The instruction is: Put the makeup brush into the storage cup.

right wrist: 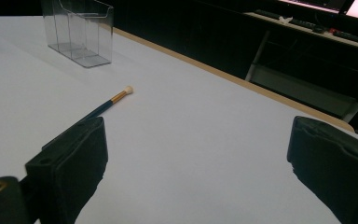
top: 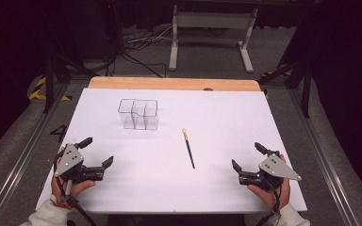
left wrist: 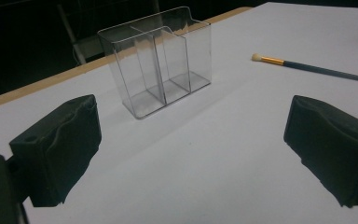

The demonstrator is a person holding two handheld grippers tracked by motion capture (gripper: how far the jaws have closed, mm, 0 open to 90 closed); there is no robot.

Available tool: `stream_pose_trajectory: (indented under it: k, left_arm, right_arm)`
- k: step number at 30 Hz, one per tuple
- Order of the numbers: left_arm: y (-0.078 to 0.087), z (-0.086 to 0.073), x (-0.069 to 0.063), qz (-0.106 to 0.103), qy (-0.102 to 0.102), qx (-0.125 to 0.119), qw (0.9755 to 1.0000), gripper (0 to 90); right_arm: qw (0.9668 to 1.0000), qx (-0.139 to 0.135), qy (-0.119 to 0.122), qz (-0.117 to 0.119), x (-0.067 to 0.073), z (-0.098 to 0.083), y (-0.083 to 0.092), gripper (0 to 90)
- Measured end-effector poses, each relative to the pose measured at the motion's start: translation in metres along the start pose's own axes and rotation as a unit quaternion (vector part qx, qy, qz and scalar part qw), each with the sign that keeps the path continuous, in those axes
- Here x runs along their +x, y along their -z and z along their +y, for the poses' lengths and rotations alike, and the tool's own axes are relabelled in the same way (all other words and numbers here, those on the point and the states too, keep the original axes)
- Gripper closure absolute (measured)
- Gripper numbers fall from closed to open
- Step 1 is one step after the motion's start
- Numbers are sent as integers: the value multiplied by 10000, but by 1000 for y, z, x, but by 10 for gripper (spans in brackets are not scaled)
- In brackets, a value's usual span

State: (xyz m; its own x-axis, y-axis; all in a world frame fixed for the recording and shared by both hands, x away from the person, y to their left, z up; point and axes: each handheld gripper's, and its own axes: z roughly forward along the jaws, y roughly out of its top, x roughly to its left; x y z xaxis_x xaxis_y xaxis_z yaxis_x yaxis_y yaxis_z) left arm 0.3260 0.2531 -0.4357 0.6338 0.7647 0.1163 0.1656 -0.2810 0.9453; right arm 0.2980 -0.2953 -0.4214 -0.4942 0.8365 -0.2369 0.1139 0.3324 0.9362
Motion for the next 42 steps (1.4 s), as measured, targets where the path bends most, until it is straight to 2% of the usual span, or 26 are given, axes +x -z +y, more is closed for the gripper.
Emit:
stream_pose_trajectory:
  k: [11, 15, 19, 25, 31, 33, 34, 36, 37, 39, 40, 42]
  left_arm:
    - [1, -1, -3, -68, 18, 28, 10000, 44]
    - [2, -1, -3, -84, -25, 77, 9999, 44]
    - [2, -2, -3, -46, 23, 80, 10000, 44]
    - [1, -3, -3, -83, 7, 133, 9999, 44]
    - [-2, -3, -3, -131, 16, 160, 9998, 44]
    - [-3, -3, -3, -150, 35, 174, 9997, 44]
    - [-4, -3, -3, -170, 23, 180, 9997, 45]
    - [-5, -4, -5, -180, 15, 232, 9996, 47]
    - [-5, -4, -5, -196, -5, 249, 9995, 47]
    - [-6, -4, -6, -201, 3, 242, 9995, 48]
    - [-6, -4, -6, -214, 6, 262, 9994, 48]
    - [-6, -4, -6, -223, -11, 289, 9993, 48]
  right_arm:
    - [9999, 133, -18, 13, 2, 0, -5, 70]
    - [9996, 290, 2, 76, 3, 0, -10, 79]
    - [9990, 422, 37, 143, 5, 4, -17, 82]
    - [9973, 646, 57, 330, 8, 16, -29, 110]
    - [9924, 1019, -74, 683, 11, 32, -41, 129]
    - [9888, 1207, -192, 859, 12, 40, -49, 147]
    - [9871, 1319, -174, 892, 12, 43, -53, 150]
    - [9796, 1664, -118, 1119, 17, 54, -67, 186]
    - [9773, 1787, -104, 1131, 19, 57, -72, 186]
    - [9663, 2216, -160, 1302, 24, 65, -92, 195]
    - [9628, 2346, -205, 1324, 26, 68, -99, 197]
    - [9532, 2630, -279, 1468, 30, 73, -115, 213]
